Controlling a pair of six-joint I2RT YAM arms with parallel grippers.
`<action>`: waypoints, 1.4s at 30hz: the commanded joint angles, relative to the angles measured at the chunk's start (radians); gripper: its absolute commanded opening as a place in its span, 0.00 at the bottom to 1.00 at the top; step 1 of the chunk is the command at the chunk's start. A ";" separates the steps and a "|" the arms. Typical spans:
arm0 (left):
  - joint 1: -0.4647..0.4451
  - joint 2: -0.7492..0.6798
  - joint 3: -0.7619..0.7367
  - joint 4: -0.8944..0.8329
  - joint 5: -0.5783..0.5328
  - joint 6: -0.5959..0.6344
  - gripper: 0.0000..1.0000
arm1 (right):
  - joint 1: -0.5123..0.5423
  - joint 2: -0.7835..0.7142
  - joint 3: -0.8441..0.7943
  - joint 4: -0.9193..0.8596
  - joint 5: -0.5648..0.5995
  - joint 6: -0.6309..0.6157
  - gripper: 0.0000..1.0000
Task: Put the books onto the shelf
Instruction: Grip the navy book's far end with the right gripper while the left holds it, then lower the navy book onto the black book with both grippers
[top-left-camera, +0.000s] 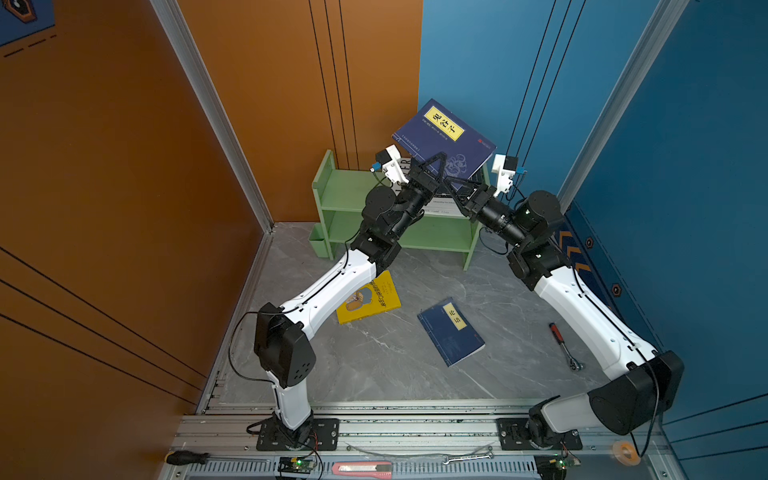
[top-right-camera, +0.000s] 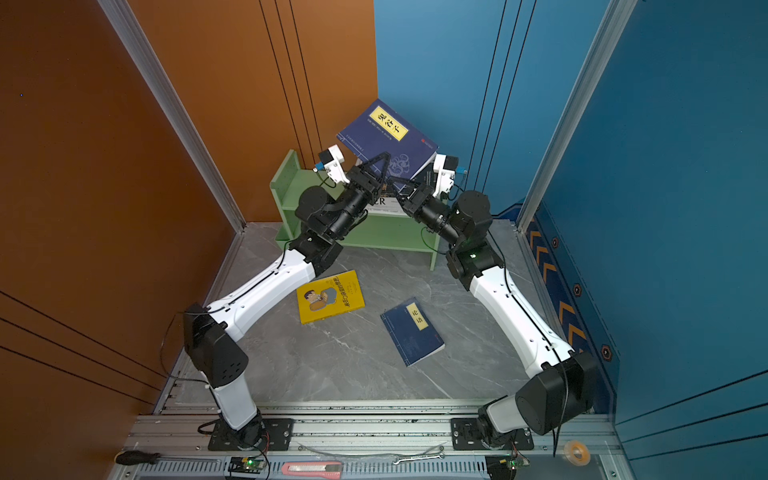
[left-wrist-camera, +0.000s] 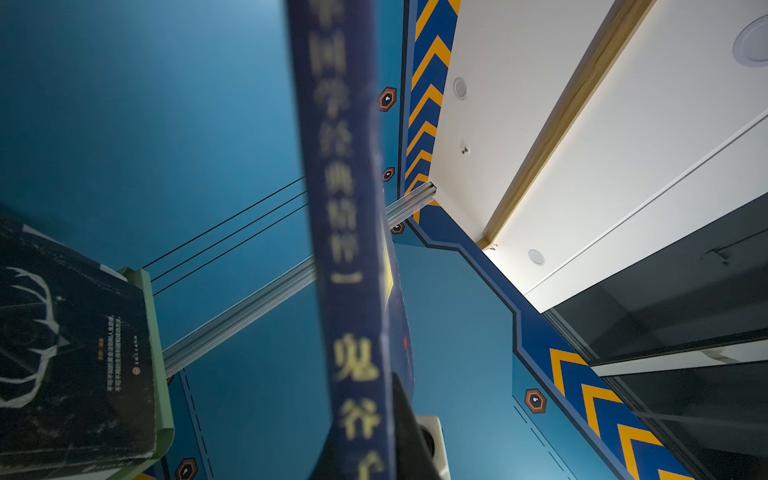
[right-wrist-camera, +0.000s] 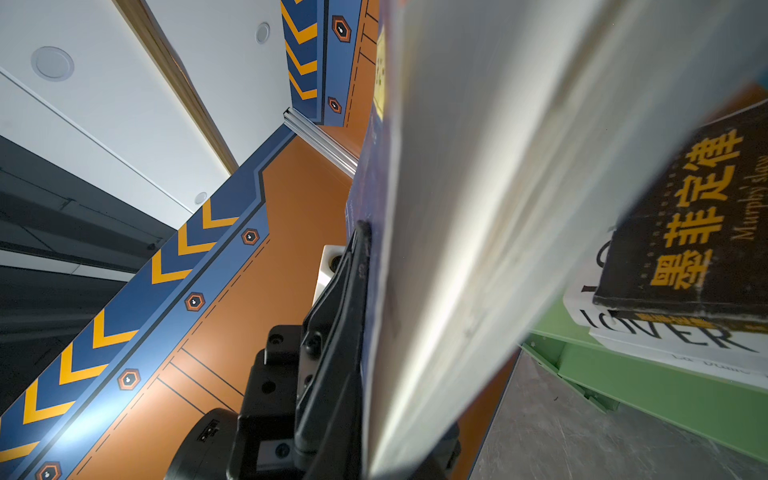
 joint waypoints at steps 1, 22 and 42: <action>-0.014 -0.008 0.028 0.057 0.033 0.033 0.26 | -0.037 -0.021 0.006 0.026 0.009 0.007 0.08; 0.125 -0.113 -0.080 -0.014 0.126 0.016 0.61 | -0.220 -0.048 0.018 0.169 -0.377 0.118 0.05; 0.120 -0.103 -0.049 -0.028 0.132 0.031 0.07 | -0.223 -0.017 0.092 0.044 -0.446 0.018 0.05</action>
